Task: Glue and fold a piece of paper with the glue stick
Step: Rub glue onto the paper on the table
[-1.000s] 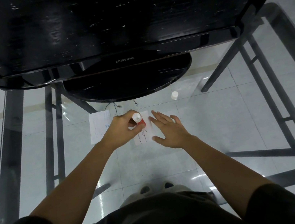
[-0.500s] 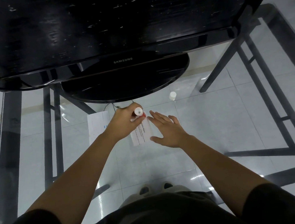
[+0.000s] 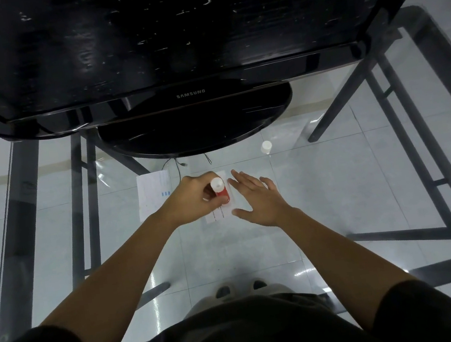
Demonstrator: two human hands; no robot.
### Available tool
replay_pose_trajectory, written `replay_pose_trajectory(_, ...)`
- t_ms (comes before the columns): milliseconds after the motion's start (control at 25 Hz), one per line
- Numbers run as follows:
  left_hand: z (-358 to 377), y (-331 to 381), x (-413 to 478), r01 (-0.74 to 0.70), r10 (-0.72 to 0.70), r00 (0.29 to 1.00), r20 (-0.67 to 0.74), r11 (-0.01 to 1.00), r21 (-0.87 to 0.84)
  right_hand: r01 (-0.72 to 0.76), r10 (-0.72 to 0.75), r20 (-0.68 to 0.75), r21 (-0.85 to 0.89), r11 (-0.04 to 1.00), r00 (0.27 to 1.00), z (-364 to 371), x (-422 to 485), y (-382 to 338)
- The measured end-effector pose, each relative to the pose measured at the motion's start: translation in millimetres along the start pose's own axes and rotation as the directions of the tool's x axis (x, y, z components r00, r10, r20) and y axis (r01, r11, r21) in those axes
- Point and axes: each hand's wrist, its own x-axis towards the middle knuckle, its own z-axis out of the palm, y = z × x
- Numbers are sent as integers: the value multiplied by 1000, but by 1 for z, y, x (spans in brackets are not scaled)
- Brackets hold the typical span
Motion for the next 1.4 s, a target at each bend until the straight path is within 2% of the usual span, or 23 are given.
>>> replay_pose_trajectory(80,-1,-3,-3,-2,1,999,33,999,38,0,0,-3,-4,1000,1000,1,1,0)
replay_pose_trajectory(200,-4,-7,-2,-11,13,998,-66,999,32,-5,5,-6,21,1000,1000,3,2,1)
replay_pose_trajectory(360,1,-7,-8,-57,51,993,103,997,58,0,0,-13,6,1000,1000,4,2,1)
replay_pose_trajectory(400,0,-8,-9,-50,43,994,98,997,65,1,0,-16,12,1000,1000,4,2,1)
replay_pose_trajectory(520,-8,-10,-8,-40,40,998,-50,999,13,-2,3,-20,40,999,1000,5,2,2)
replay_pose_trajectory(600,-6,-9,-10,-50,50,999,-2,999,-7,2,-1,-26,39,999,1000,5,1,2)
replay_pose_trajectory(680,-2,-8,-15,-55,51,995,81,997,50,14,-12,-31,37,999,999,5,1,2)
replay_pose_trajectory(720,-2,-9,-17,-47,43,996,75,997,64,18,-17,-30,36,999,999,4,1,2)
replay_pose_trajectory(840,-11,-15,-21,-11,13,996,-84,1000,15,11,-11,-18,25,1000,1000,5,2,2)
replay_pose_trajectory(880,-12,-16,-23,-14,15,995,-95,1000,8,7,-6,-16,24,1000,1000,5,2,1)
replay_pose_trajectory(1000,-8,-17,-31,-45,44,998,42,998,32,0,0,-9,19,1000,1000,5,2,2)
replay_pose_trajectory(1040,-9,-18,-33,-39,37,998,49,999,34,0,0,-8,22,1000,1000,5,2,2)
replay_pose_trajectory(1160,-20,-25,-31,23,-25,992,-124,1000,-15,1,-1,-9,32,999,1000,4,2,1)
replay_pose_trajectory(1200,-20,-25,-31,18,-21,991,-130,1000,-26,-1,1,-9,33,999,1000,4,2,1)
replay_pose_trajectory(1320,-12,-20,-33,-36,36,999,31,999,-5,-10,10,-13,18,1000,1000,4,2,1)
replay_pose_trajectory(1400,-13,-21,-31,-11,11,1000,17,1000,9,-11,12,-18,24,1000,1000,4,2,0)
